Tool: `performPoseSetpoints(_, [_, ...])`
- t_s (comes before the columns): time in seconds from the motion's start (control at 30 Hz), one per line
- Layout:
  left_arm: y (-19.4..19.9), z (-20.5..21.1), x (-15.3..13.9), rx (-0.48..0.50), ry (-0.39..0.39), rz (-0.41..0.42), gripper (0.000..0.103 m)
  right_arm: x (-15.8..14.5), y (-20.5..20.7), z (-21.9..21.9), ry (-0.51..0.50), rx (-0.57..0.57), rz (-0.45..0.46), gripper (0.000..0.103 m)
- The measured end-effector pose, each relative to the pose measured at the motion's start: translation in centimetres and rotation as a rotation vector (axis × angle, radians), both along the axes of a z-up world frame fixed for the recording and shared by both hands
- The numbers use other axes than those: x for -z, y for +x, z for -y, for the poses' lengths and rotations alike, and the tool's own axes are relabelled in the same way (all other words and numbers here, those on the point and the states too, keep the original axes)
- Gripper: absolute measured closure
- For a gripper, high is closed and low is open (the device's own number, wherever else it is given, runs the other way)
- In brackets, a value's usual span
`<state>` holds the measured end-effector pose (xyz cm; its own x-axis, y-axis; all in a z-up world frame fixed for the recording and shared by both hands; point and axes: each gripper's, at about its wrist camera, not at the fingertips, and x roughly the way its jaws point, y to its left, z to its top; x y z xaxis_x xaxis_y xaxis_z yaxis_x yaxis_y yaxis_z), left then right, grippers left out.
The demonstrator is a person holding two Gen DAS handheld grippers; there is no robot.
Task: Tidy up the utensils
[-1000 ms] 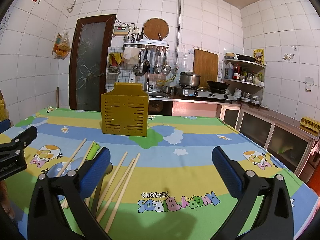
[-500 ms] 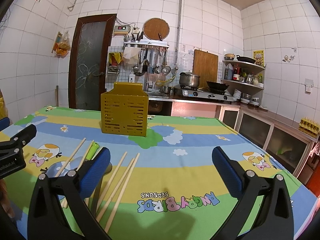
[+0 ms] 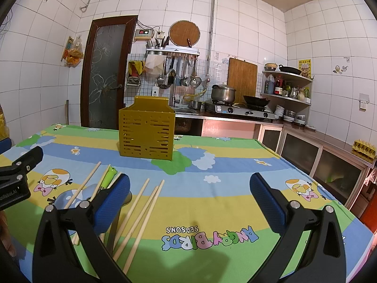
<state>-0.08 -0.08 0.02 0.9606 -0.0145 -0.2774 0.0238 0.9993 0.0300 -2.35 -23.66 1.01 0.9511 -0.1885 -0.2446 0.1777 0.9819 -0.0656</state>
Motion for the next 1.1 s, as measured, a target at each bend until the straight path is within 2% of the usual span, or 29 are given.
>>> performPoseSetpoints(1.1, [0.77,0.03,0.28,0.013,0.008,-0.04,0.005,0.12,-0.19,0.27,-0.008,-0.001,-0.013,0.004])
